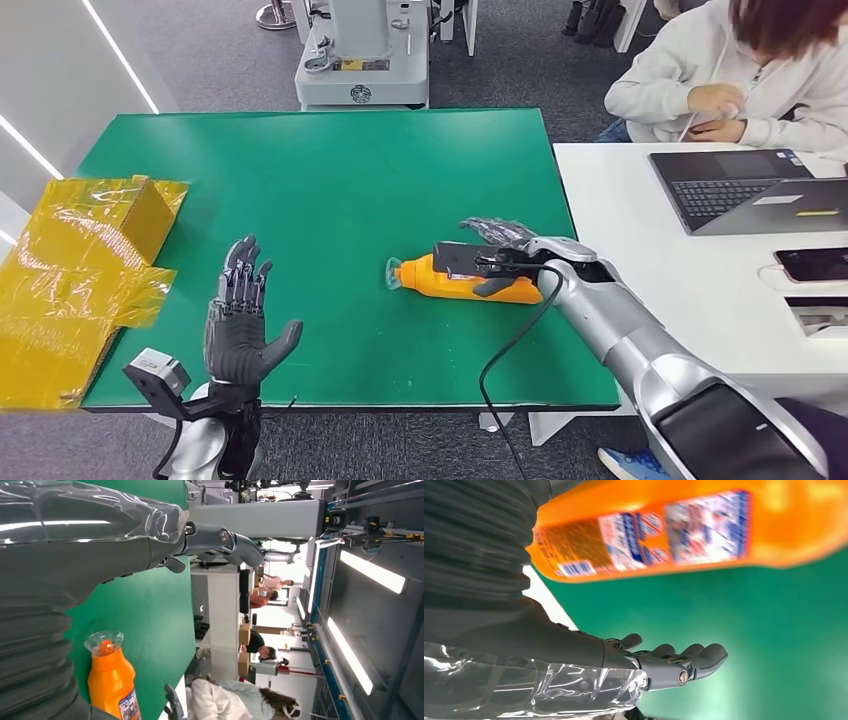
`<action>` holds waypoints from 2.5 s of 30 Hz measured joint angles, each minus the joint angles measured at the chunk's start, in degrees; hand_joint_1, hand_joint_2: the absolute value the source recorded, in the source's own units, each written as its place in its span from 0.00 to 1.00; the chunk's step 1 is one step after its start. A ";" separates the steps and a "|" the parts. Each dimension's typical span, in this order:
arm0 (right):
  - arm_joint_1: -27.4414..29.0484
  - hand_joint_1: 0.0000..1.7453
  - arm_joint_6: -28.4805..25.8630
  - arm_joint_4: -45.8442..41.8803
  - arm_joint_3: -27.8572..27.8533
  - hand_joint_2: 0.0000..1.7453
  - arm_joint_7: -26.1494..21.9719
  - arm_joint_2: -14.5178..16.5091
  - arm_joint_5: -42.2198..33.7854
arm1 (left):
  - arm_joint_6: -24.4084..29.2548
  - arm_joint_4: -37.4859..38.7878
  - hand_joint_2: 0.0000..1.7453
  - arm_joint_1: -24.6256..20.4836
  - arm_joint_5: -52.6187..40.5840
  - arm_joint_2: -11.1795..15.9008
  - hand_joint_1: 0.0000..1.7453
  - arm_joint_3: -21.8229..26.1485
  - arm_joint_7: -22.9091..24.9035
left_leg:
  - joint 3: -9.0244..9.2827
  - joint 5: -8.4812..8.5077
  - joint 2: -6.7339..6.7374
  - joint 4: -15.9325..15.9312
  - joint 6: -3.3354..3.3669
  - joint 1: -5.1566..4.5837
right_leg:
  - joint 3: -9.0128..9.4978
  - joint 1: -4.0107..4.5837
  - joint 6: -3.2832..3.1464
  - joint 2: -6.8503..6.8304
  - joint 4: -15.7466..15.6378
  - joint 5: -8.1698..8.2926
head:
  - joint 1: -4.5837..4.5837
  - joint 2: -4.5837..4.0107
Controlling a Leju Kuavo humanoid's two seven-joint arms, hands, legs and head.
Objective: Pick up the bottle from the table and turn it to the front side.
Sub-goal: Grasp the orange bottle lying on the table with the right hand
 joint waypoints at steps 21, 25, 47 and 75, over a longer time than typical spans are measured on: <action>-5.98 0.00 9.19 7.65 14.52 1.00 9.37 -1.86 -3.15 | 0.57 1.46 1.00 -1.57 2.63 -0.63 0.00 -0.08 3.25 | 0.01 0.00 0.01 0.01 0.00 0.00 | -0.02 0.00 0.01 0.01 -0.01 0.01 | -0.01 0.00; -5.90 0.00 8.09 7.69 16.62 1.00 9.86 -2.97 -2.57 | 0.62 2.16 1.00 -1.72 2.61 -0.84 0.00 -0.15 3.25 | 0.00 0.00 0.02 0.02 0.00 0.00 | -0.02 0.00 0.01 0.01 -0.01 0.01 | -0.01 0.00; -4.76 1.00 -0.04 9.28 21.69 1.00 8.73 -3.35 -2.99 | 1.68 3.92 1.00 -1.68 2.87 -0.90 0.00 -0.31 3.00 | 0.06 0.01 0.09 0.01 0.00 0.01 | 0.02 0.01 0.00 0.11 0.01 0.04 | -0.01 0.00; 39.67 1.00 -9.65 -34.19 -19.30 1.00 -14.21 -2.24 -26.40 | 3.74 -0.13 1.00 3.83 -1.88 1.18 0.00 2.17 -0.35 | -0.17 -0.09 -0.21 -0.02 0.08 0.01 | -0.05 0.02 0.11 -0.23 -0.04 -0.18 | -0.01 0.00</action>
